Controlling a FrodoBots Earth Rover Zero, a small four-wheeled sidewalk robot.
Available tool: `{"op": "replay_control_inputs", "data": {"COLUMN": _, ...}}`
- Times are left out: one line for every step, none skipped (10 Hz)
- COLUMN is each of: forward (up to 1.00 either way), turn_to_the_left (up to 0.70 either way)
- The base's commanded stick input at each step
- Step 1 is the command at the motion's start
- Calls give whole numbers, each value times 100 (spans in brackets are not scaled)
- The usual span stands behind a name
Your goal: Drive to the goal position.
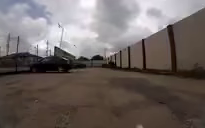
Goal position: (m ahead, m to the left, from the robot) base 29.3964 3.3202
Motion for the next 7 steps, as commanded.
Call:
{"op": "replay_control_inputs", "data": {"forward": 30, "turn_to_the_left": 0}}
{"op": "replay_control_inputs", "data": {"forward": 30, "turn_to_the_left": 0}}
{"op": "replay_control_inputs", "data": {"forward": 30, "turn_to_the_left": 0}}
{"op": "replay_control_inputs", "data": {"forward": 30, "turn_to_the_left": 0}}
{"op": "replay_control_inputs", "data": {"forward": 30, "turn_to_the_left": 0}}
{"op": "replay_control_inputs", "data": {"forward": 30, "turn_to_the_left": 0}}
{"op": "replay_control_inputs", "data": {"forward": 30, "turn_to_the_left": 0}}
